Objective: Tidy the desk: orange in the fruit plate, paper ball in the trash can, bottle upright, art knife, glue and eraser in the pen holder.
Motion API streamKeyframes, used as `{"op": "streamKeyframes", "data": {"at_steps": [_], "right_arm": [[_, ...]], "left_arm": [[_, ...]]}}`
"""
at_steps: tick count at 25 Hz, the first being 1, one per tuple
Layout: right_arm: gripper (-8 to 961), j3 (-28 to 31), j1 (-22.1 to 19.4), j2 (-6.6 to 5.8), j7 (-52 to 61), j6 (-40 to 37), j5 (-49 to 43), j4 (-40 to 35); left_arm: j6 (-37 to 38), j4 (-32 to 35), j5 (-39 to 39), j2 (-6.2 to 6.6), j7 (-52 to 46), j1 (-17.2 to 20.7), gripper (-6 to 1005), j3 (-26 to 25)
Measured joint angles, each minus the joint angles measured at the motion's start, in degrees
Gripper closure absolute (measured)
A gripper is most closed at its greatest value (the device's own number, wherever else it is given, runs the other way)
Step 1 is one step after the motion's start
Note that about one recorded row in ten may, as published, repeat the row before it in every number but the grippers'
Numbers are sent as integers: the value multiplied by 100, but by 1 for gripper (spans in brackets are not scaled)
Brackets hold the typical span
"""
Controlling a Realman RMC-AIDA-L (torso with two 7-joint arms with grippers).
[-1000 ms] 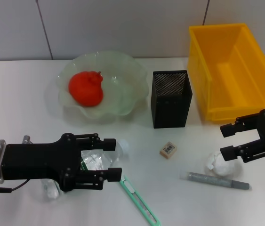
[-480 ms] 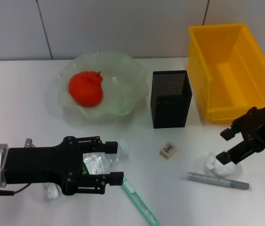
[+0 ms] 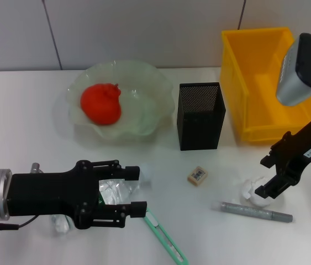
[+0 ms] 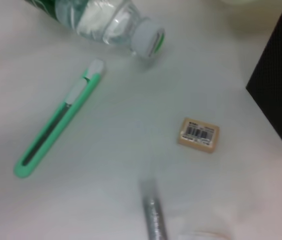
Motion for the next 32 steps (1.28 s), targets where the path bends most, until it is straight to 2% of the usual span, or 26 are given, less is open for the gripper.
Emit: {"op": "streamKeyframes", "data": {"at_steps": [13, 26, 32], "right_arm": [[173, -496, -2, 28, -31, 553, -32, 489], [173, -658, -12, 44, -52, 856, -89, 700], [308, -507, -26, 47, -56, 624, -76, 407]], "left_arm": [[0, -3, 0, -18, -34, 5, 231, 0], [-1, -3, 0, -31, -34, -40, 231, -2], [-12, -3, -1, -31, -19, -45, 231, -9]]}}
